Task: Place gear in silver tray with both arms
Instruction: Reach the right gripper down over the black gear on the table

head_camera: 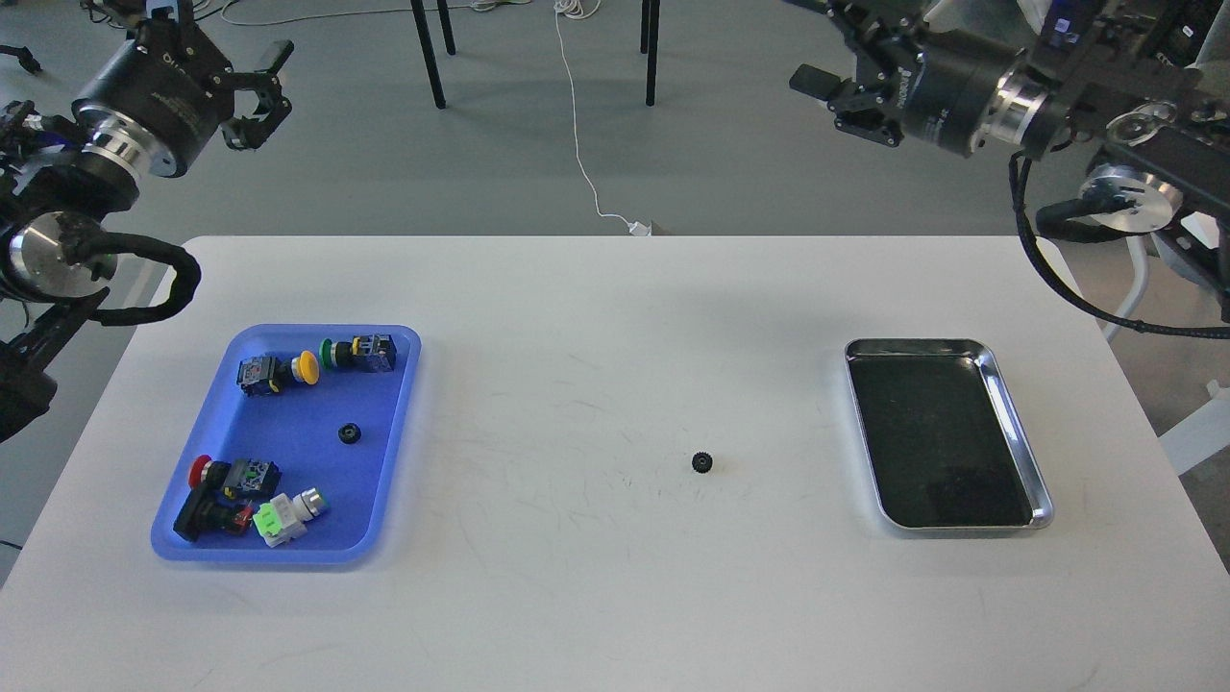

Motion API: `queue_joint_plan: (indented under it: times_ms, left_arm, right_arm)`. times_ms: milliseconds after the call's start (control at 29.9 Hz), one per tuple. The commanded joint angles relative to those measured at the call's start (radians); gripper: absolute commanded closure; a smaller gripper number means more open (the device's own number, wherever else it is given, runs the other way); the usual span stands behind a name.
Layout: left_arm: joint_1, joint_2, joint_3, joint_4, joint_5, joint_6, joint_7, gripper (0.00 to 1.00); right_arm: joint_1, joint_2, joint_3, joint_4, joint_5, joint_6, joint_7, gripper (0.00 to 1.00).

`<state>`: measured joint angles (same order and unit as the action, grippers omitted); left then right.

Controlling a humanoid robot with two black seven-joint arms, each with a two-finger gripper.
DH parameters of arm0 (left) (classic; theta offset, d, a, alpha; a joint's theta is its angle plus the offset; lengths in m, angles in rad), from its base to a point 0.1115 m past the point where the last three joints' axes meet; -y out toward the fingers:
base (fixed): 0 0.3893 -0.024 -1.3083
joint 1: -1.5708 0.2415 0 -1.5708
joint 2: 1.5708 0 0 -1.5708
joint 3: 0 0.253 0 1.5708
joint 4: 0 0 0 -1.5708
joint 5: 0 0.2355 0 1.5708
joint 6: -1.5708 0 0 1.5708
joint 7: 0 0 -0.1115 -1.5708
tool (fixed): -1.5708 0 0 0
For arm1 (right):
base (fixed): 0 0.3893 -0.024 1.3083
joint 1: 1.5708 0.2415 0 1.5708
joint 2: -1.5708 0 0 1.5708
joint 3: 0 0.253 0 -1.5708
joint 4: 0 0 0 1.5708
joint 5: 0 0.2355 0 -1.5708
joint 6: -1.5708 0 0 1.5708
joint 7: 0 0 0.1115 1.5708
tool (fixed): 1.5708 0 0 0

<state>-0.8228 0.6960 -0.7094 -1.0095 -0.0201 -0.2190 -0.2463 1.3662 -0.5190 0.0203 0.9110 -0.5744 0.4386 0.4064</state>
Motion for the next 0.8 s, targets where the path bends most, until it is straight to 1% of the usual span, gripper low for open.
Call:
queue_joint_plan:
  times_ms: [0, 134, 267, 434, 568, 602, 668, 702, 769]
  left_arm:
    - [0.046, 0.004, -0.082, 0.000, -0.012, -0.017, -0.001, 0.02]
    - [0.063, 0.004, -0.108, -0.001, -0.012, -0.019, -0.001, 0.02]
    - [0.063, 0.013, -0.111, -0.001, -0.014, -0.023, -0.004, 0.02]
    - [0.065, 0.031, -0.127, -0.001, -0.014, -0.025, -0.004, 0.02]
    - [0.076, 0.040, -0.128, -0.001, -0.014, -0.043, -0.004, 0.02]
    - [0.080, 0.040, -0.128, -0.001, -0.014, -0.049, -0.004, 0.02]
    - [0.086, 0.040, -0.128, -0.001, -0.014, -0.051, -0.005, 0.02]
    - [0.088, 0.040, -0.130, -0.001, -0.014, -0.051, -0.005, 0.02]
    - [0.088, 0.039, -0.131, -0.001, -0.014, -0.051, -0.007, 0.02]
  right_arm:
    - [0.125, 0.095, -0.185, 0.015, -0.161, -0.003, 0.005, 0.01]
    - [0.220, 0.209, -0.364, 0.026, -0.280, -0.001, 0.008, 0.02]
    - [0.266, 0.324, -0.534, 0.075, -0.442, -0.003, 0.014, 0.03]
    - [0.264, 0.413, -0.669, 0.094, -0.599, -0.009, 0.022, 0.06]
    - [0.249, 0.461, -0.750, 0.081, -0.621, -0.053, 0.026, 0.09]
    - [0.241, 0.471, -0.773, 0.080, -0.621, -0.063, 0.028, 0.11]
    - [0.223, 0.493, -0.816, 0.066, -0.625, -0.066, 0.032, 0.25]
    - [0.215, 0.500, -0.830, 0.060, -0.630, -0.067, 0.032, 0.29]
    - [0.202, 0.504, -0.842, 0.055, -0.637, -0.067, 0.032, 0.33]
